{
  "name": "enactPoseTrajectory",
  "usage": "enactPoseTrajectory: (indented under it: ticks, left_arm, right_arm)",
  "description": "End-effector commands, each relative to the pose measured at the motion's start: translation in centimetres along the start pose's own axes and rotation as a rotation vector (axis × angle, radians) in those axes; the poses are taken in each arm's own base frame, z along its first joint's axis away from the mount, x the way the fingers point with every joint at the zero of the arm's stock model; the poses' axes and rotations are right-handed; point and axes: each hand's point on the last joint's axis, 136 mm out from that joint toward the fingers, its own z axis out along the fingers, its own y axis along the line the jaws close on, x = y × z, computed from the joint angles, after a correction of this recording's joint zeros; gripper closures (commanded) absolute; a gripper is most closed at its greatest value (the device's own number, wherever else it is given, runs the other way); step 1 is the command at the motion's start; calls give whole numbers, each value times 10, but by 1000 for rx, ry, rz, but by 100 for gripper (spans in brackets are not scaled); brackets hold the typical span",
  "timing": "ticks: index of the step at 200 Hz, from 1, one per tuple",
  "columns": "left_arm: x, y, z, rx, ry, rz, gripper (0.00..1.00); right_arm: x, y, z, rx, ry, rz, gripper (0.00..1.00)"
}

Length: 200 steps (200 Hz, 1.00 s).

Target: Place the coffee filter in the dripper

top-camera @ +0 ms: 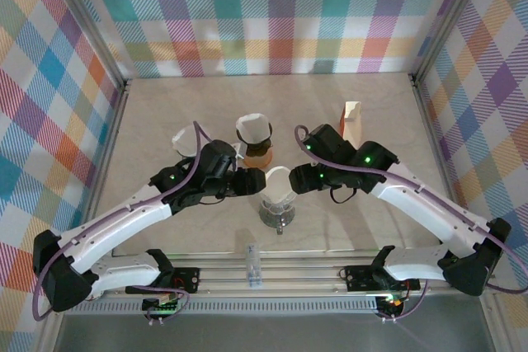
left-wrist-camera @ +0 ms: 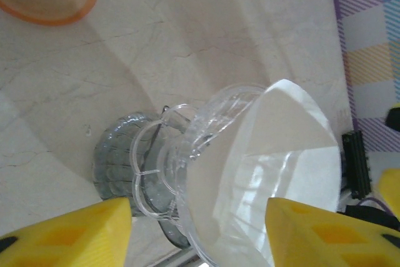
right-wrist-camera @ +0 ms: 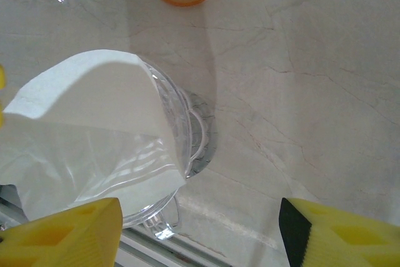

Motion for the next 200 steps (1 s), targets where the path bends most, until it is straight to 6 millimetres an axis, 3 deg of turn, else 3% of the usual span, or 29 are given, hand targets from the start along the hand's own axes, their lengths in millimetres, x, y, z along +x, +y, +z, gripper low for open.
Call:
enactPoseTrajectory:
  ticks: [1,26,56,105,171,200]
  left_arm:
    - [10,0,1,34,45,5,54]
    - [14,4,3,24,58,2,60]
    - [15,7,5,17,61,1,60]
    - [16,10,9,4,60,-7,64]
    - [15,14,10,-9,54,-15,65]
    - [7,14,2,-14,9,-24,51]
  right_arm:
    - [-7,6,5,-24,-3,-5,36]
    - [-8,9,10,-27,16,-16,43]
    - [-5,9,16,-24,39,-17,61]
    - [2,11,25,-36,77,-24,82]
    - [5,12,28,-40,98,-34,86]
    - [5,13,26,-43,96,-34,86]
